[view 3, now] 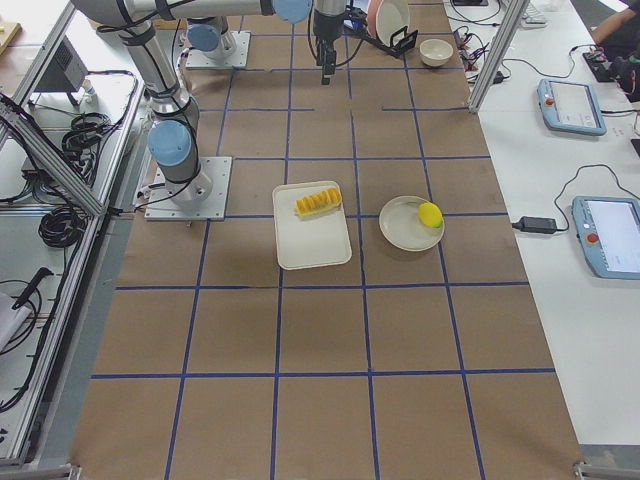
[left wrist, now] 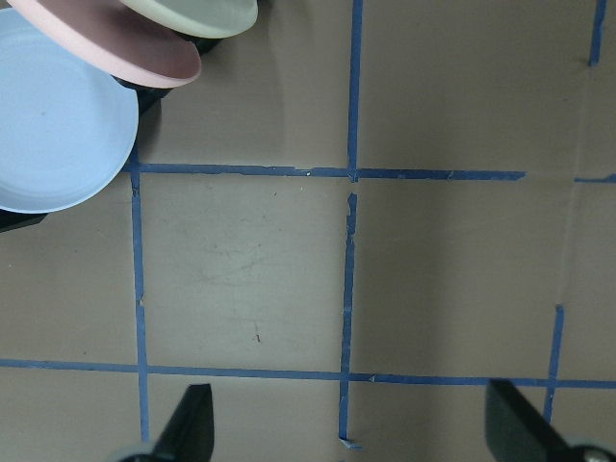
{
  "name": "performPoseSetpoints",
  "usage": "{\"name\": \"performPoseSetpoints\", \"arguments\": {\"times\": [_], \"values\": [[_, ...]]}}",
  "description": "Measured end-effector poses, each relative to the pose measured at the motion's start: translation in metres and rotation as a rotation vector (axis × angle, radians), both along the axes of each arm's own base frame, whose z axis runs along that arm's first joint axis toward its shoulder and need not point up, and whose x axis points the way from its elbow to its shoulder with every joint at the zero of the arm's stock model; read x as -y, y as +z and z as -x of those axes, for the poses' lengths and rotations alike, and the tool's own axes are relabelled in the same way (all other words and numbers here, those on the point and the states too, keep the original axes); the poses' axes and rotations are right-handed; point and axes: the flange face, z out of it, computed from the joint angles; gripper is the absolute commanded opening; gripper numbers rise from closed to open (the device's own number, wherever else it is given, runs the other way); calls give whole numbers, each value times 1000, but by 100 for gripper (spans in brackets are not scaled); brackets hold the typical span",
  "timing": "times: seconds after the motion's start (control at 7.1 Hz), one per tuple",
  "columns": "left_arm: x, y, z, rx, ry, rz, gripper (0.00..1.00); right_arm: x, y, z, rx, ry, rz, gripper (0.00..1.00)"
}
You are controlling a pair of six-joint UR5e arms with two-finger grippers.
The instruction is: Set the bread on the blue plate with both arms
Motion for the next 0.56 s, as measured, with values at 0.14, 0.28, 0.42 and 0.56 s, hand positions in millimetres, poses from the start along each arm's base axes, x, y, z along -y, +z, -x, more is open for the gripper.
{"name": "performPoseSetpoints", "arguments": {"times": [0.14,0.28,0.42,0.56], "values": [[2,2,-3,-3,-9,5,100,0,0,0,0,0,-1,100],[7,4,-20,-3,-33,12,100,0,-1,1,-1,0,-3,100],[14,4,-54,-11,-50,15,100,0,-2,1,-2,1,-5,100],[21,2,-100,-40,-34,17,100,0,-2,1,-1,1,-6,100]]}}
